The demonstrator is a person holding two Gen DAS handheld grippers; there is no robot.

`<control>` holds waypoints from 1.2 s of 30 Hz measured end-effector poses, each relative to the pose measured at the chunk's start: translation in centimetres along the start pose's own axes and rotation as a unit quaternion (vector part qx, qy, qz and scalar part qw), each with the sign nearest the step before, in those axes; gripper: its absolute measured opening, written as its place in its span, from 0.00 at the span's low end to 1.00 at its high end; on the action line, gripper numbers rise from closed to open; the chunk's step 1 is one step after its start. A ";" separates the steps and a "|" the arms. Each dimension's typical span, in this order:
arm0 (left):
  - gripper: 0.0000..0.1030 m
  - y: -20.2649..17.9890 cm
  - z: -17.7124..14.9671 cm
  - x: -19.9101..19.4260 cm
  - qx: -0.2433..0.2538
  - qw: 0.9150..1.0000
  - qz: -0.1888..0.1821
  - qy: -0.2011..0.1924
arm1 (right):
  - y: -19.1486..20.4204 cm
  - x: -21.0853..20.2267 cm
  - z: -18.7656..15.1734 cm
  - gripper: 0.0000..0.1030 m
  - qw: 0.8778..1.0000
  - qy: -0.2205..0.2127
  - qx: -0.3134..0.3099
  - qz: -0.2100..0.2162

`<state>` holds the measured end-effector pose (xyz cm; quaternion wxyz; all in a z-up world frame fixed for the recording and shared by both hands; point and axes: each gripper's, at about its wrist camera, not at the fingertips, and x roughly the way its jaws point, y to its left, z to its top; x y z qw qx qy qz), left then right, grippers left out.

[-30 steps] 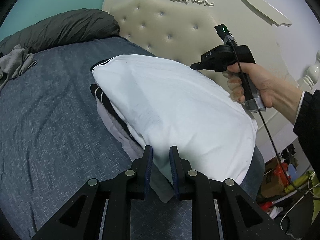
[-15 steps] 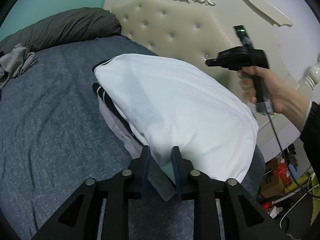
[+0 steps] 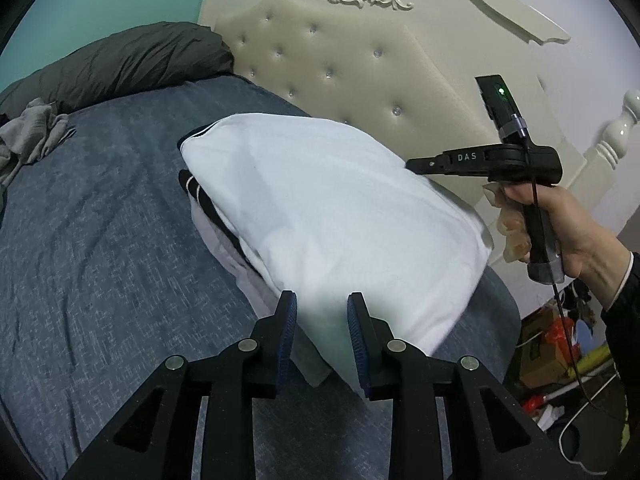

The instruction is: Fold clothes

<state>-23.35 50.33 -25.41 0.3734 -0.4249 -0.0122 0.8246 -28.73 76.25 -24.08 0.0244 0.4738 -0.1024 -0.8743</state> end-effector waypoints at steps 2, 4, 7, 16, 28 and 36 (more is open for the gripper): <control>0.28 -0.2 -0.2 -0.4 0.000 1.000 0.003 0.000 | -0.2 -1.1 -0.8 0.01 1.000 -0.016 0.008 -0.002; 0.29 -0.4 -0.3 -0.9 0.000 1.000 0.007 0.000 | 0.0 -2.6 -1.8 0.01 0.999 -0.035 0.014 0.005; 0.31 -0.7 -0.3 -1.7 0.001 1.000 0.013 -0.004 | 0.3 -4.4 -3.4 0.01 0.998 -0.059 0.028 0.015; 0.38 -1.9 -0.5 -4.0 0.001 1.000 0.028 -0.014 | 1.5 -8.6 -7.2 0.01 0.995 -0.090 0.036 0.014; 0.48 -5.2 -0.3 -9.7 0.029 0.998 0.037 -0.049 | 6.3 -15.1 -10.8 0.08 0.990 -0.144 0.015 0.001; 0.54 -7.1 -0.7 -14.5 0.047 0.995 0.036 -0.075 | 9.3 -19.2 -13.4 0.12 0.986 -0.163 0.020 -0.002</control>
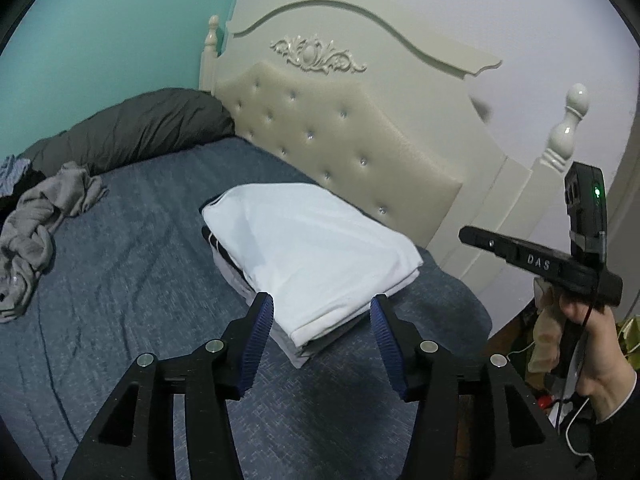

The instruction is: Fold clothes

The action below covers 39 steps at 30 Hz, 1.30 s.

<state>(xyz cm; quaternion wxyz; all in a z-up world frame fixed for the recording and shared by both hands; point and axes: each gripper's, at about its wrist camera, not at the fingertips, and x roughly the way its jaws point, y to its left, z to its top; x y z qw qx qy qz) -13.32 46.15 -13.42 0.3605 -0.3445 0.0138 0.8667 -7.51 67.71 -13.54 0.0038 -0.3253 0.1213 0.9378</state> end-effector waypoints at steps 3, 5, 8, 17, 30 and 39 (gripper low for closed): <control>0.56 -0.5 0.0 -1.9 0.005 1.000 -0.002 -0.009 | 1.2 -2.3 -0.5 0.14 1.000 -0.011 0.000 -0.007; 0.58 -0.8 -0.2 -3.2 0.009 1.000 -0.005 -0.015 | 2.0 -3.8 -0.9 0.16 1.000 -0.019 0.000 -0.010; 0.61 -1.3 -0.5 -5.1 0.015 1.000 -0.011 -0.022 | 3.3 -6.2 -1.6 0.28 0.999 -0.031 0.000 -0.016; 0.71 -1.9 -2.1 -10.2 0.027 0.999 -0.013 -0.036 | 6.9 -11.5 -4.2 0.42 0.999 -0.045 -0.003 -0.029; 0.93 -2.0 -4.4 -15.3 0.046 0.998 -0.004 -0.048 | 10.6 -15.8 -7.8 0.62 0.998 -0.060 0.005 -0.034; 1.00 -1.7 -6.0 -17.6 0.053 0.997 -0.003 -0.059 | 12.3 -16.8 -10.1 0.83 0.997 -0.064 0.002 -0.052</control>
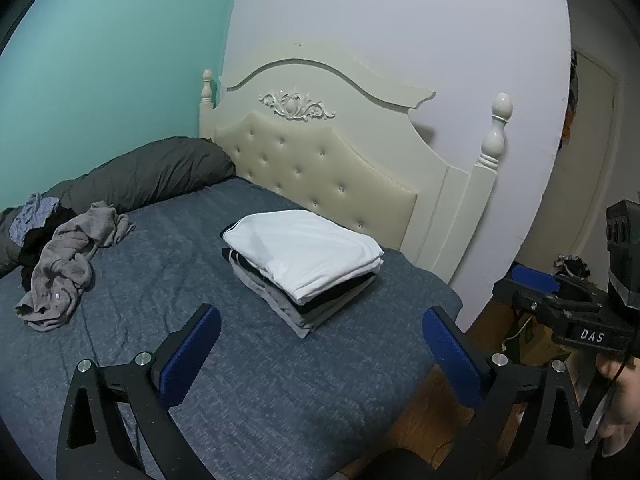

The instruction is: Fold clothes

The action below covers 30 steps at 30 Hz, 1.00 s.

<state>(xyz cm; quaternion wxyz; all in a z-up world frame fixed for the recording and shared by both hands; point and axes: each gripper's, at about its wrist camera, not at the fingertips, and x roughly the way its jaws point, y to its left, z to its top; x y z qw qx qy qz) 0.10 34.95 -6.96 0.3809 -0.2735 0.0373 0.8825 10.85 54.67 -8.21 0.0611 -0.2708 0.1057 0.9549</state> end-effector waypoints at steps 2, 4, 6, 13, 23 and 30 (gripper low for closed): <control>1.00 0.0 -0.3 -0.3 0.001 1.000 -0.001 0.000 | 0.4 -0.3 -0.5 0.88 1.000 -0.003 -0.002 -0.005; 1.00 0.0 -0.7 -0.7 0.001 1.000 -0.002 -0.001 | 0.8 -0.6 -1.0 0.95 1.000 -0.003 -0.003 -0.005; 1.00 0.1 -1.0 -1.0 0.000 1.000 -0.003 -0.002 | 1.2 -0.8 -1.4 0.95 1.000 -0.003 -0.006 -0.005; 1.00 0.3 -1.8 -2.2 -0.003 1.000 -0.002 -0.012 | 2.5 -1.7 -2.8 0.96 1.000 -0.006 -0.008 -0.007; 1.00 -0.1 -3.7 -3.4 0.007 1.000 -0.004 -0.013 | 3.3 -2.6 -4.7 0.97 1.000 -0.007 -0.001 -0.004; 1.00 0.2 -5.0 -3.7 0.002 1.000 0.003 -0.013 | 3.5 -3.6 -4.8 0.98 1.000 -0.019 0.001 -0.012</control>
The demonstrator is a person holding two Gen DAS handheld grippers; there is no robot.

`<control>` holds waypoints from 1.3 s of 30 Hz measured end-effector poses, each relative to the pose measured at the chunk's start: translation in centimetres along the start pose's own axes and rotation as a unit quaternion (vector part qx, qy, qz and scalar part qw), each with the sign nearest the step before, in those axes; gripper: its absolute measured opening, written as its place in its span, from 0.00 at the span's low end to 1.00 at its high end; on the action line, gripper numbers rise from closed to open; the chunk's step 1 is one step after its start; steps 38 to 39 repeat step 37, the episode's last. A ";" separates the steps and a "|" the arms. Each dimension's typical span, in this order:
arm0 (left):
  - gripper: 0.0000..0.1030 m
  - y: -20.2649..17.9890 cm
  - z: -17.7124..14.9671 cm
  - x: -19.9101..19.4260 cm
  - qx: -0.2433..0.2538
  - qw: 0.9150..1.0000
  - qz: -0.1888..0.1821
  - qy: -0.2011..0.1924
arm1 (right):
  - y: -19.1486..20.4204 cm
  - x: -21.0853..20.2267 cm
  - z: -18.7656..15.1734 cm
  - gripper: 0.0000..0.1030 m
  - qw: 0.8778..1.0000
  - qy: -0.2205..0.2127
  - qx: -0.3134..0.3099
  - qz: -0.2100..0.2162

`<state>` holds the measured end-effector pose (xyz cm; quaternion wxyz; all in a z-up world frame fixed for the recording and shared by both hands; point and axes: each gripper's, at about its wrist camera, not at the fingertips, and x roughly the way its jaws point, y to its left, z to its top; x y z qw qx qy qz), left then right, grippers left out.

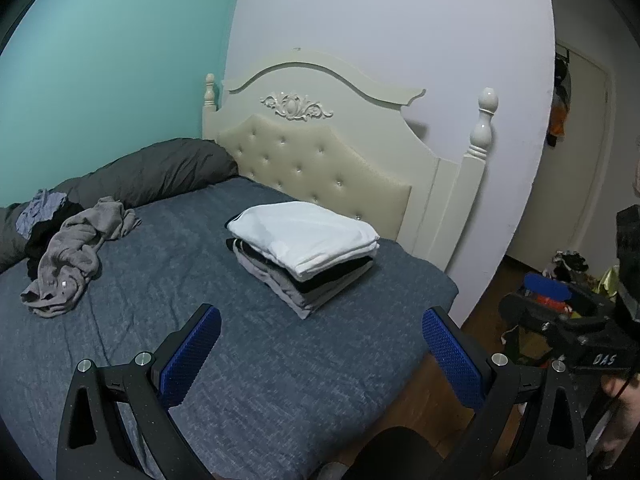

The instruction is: Fold clothes

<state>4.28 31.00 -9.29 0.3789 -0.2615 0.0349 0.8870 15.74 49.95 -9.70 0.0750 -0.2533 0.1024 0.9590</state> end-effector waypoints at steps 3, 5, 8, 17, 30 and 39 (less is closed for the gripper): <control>1.00 0.1 -0.4 -0.2 -0.002 1.000 0.005 0.001 | 0.0 -0.3 -0.2 0.98 1.000 -0.002 -0.002 -0.001; 1.00 0.2 -0.7 -0.3 -0.003 1.000 0.008 0.001 | 0.0 -0.5 -0.3 0.98 1.000 -0.001 -0.001 -0.001; 1.00 0.5 -0.8 -0.6 -0.008 1.000 0.006 0.001 | 0.0 -0.6 -0.6 0.98 1.000 0.000 0.000 -0.001; 1.00 0.5 -0.8 -1.3 -0.007 1.000 0.019 -0.005 | 0.3 -0.4 -1.2 0.99 1.000 0.003 0.000 -0.003; 1.00 0.8 -1.2 -1.4 -0.005 1.000 0.020 -0.007 | 0.1 -0.2 -1.7 1.00 1.000 0.002 0.005 -0.008; 1.00 0.7 -1.4 -1.3 -0.001 1.000 0.017 -0.006 | -0.1 -0.1 -1.9 1.00 1.000 0.003 0.011 -0.007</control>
